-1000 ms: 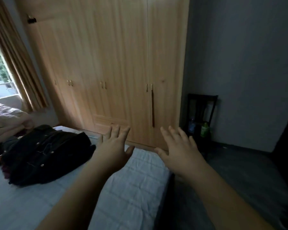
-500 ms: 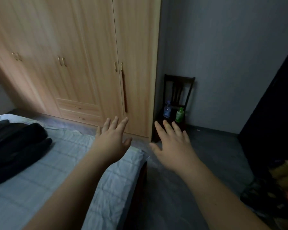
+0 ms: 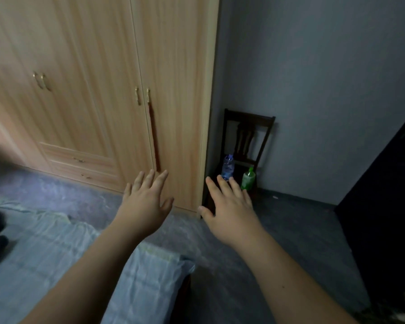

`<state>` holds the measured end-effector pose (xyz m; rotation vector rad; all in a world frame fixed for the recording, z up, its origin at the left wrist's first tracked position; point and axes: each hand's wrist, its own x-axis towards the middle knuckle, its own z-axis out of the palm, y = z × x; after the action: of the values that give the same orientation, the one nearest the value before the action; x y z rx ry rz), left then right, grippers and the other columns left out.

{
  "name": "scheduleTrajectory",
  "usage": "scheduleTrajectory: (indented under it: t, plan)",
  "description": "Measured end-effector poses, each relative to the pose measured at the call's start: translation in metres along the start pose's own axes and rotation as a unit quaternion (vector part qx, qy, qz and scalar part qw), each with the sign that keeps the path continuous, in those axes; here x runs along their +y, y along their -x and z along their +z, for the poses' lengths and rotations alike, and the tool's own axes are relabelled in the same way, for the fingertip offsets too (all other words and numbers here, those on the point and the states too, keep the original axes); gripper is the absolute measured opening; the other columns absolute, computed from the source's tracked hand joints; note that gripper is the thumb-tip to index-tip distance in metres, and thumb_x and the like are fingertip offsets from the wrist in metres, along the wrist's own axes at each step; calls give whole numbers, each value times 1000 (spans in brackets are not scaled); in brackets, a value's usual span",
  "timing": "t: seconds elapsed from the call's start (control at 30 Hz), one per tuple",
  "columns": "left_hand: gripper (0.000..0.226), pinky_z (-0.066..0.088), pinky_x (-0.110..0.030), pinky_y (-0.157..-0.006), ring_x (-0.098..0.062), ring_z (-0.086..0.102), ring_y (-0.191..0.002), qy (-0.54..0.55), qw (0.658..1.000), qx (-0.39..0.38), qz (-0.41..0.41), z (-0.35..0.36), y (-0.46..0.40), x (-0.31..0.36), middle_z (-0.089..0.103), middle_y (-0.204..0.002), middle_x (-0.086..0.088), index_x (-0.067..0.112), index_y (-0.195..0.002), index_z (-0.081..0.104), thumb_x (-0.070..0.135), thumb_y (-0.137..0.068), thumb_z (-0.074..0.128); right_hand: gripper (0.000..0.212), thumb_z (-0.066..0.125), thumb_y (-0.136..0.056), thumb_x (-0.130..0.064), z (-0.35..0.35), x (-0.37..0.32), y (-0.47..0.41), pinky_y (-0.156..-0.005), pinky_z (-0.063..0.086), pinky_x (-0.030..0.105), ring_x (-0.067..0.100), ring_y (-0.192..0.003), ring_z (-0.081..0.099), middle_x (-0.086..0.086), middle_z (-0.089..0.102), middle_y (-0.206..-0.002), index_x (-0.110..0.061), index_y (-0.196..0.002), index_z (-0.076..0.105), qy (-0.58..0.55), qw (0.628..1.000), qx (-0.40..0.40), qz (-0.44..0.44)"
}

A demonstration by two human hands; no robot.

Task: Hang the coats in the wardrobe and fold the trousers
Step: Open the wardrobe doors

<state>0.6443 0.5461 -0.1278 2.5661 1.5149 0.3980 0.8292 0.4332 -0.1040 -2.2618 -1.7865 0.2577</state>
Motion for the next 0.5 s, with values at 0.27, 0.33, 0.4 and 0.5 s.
scheduleTrajectory:
  t: [0.27, 0.33, 0.4, 0.5]
  plan:
    - [72, 15, -52, -121, -28, 2, -152, 9, 999, -4, -34, 51, -151, 10, 9, -166, -3, 37, -156, 6, 58, -96, 39, 72, 31, -100, -61, 1, 92, -144, -124, 2, 53, 21, -153, -12, -4, -4, -168, -38, -158, -4, -11, 1000, -19, 22]
    - [72, 12, -52, -122, -27, 0, -152, 8, 999, -6, -49, 71, -191, 15, 6, -166, -2, 38, -155, 3, 59, -96, 37, 72, 32, -100, -60, 6, 113, -188, -124, 1, 53, 21, -153, -12, -4, -5, -168, -38, -158, -5, -9, 1000, -26, 4]
    - [72, 10, -52, -122, -27, -2, -152, 4, 998, -13, -64, 91, -227, 19, 4, -166, -1, 39, -155, 1, 60, -96, 36, 73, 32, -100, -60, 10, 131, -231, -123, -2, 51, 21, -153, -13, -4, -5, -168, -37, -158, -5, -1, 999, -31, -24]
    - [72, 11, -53, -122, -27, -3, -152, -5, 994, -26, -104, 116, -283, 25, 3, -166, -1, 39, -155, 0, 61, -96, 35, 73, 33, -100, -59, 10, 158, -299, -123, -2, 54, 23, -153, -12, -2, -5, -168, -36, -158, -5, 27, 995, -58, -75]
